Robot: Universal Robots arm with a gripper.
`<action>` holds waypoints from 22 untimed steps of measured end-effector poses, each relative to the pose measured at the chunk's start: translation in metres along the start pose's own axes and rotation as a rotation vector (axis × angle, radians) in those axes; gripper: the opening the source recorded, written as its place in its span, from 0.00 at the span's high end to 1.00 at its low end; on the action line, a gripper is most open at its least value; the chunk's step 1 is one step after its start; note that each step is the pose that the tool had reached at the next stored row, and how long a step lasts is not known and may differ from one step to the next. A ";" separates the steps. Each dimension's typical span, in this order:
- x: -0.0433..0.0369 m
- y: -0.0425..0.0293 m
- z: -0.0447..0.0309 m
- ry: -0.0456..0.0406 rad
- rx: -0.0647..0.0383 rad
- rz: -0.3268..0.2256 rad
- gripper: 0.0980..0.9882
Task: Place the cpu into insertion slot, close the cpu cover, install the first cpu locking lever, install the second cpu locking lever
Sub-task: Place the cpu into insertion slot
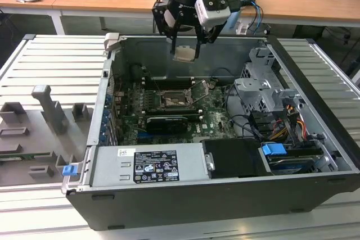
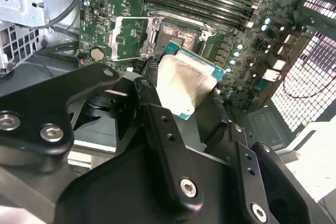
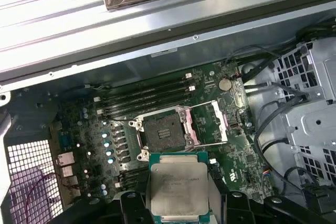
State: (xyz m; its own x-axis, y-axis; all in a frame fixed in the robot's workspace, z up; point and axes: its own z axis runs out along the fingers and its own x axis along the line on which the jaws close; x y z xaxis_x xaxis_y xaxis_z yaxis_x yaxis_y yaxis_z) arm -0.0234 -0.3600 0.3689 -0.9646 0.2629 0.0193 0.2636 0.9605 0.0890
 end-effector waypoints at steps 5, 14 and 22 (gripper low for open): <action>0.0002 -0.0001 0.0005 -0.0071 -0.002 0.079 0.52; 0.0003 -0.0002 0.0010 -0.0159 -0.003 0.178 0.52; 0.0002 -0.0005 0.0044 -0.0163 -0.003 0.198 0.52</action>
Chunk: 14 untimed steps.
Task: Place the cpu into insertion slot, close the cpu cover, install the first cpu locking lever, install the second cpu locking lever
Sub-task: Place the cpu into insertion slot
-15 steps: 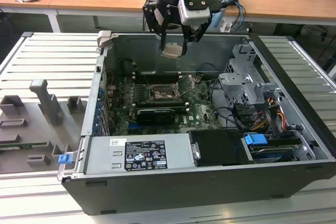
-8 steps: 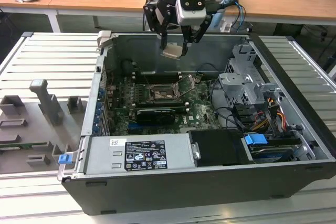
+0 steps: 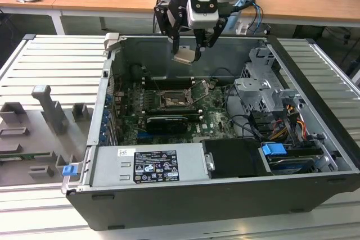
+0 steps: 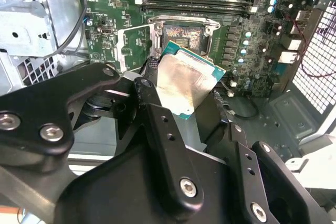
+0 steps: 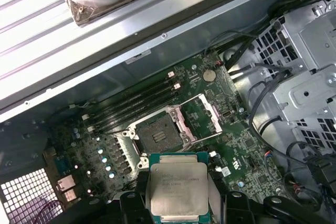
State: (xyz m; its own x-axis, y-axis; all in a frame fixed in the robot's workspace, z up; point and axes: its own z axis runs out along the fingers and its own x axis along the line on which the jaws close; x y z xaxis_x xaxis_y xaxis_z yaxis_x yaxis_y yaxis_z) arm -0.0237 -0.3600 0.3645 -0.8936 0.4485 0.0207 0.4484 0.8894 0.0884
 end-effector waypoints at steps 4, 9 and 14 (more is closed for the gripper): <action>-0.0001 -0.0001 0.0009 -0.0005 0.000 0.005 0.52; 0.0000 -0.0001 0.0015 -0.0040 -0.001 0.044 0.52; 0.0000 -0.0002 0.0018 -0.0080 -0.002 0.089 0.52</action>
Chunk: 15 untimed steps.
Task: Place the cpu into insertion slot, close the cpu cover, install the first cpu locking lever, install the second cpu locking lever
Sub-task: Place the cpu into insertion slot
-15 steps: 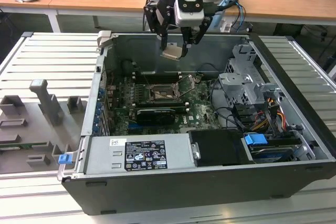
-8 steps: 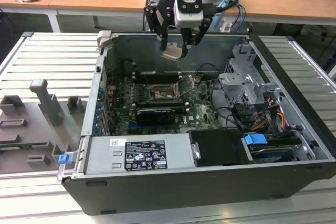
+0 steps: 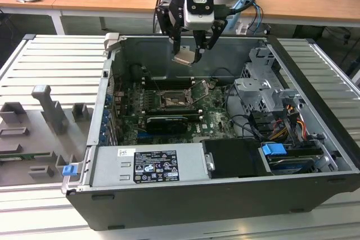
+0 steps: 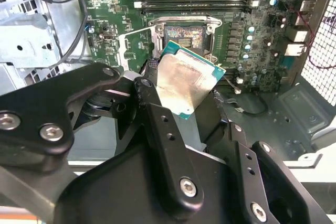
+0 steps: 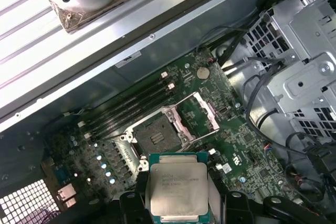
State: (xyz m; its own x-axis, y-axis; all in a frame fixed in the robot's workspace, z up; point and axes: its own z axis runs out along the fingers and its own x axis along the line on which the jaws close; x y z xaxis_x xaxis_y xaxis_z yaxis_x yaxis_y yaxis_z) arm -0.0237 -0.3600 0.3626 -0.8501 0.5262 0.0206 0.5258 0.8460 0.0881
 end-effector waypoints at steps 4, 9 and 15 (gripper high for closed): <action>0.0000 0.0000 0.0004 -0.0027 -0.001 0.031 0.52; 0.0000 -0.0001 0.0007 -0.0061 -0.001 0.068 0.52; 0.0000 -0.0001 0.0013 -0.0128 -0.003 0.143 0.52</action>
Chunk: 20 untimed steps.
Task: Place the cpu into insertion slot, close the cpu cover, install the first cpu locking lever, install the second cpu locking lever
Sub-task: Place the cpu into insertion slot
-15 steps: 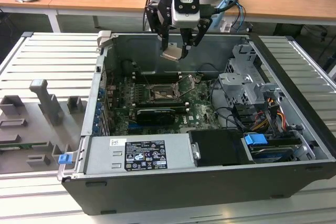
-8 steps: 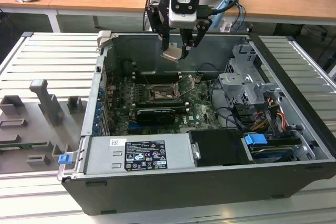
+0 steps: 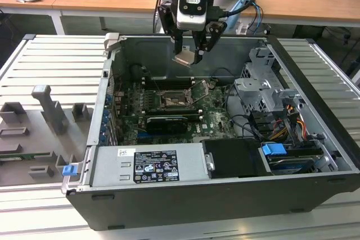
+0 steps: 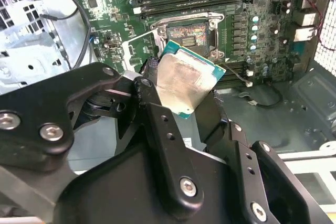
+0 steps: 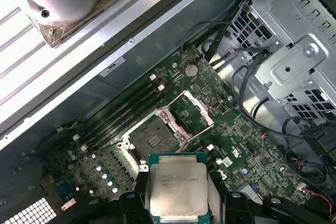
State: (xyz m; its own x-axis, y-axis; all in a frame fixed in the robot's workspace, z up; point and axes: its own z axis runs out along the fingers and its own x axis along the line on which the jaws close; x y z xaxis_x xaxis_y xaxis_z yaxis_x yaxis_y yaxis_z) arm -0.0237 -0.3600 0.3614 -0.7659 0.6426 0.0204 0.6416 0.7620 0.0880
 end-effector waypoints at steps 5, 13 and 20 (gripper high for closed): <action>0.0000 0.0000 0.0007 -0.0073 -0.002 0.081 0.52; -0.0001 -0.0001 0.0016 -0.0132 -0.003 0.148 0.52; -0.0001 -0.0002 0.0028 -0.0194 -0.004 0.219 0.52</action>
State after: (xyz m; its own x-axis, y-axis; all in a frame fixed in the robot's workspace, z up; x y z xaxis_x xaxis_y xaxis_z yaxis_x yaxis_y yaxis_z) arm -0.0237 -0.3600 0.3585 -0.6074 0.7941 0.0204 0.7923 0.6037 0.0879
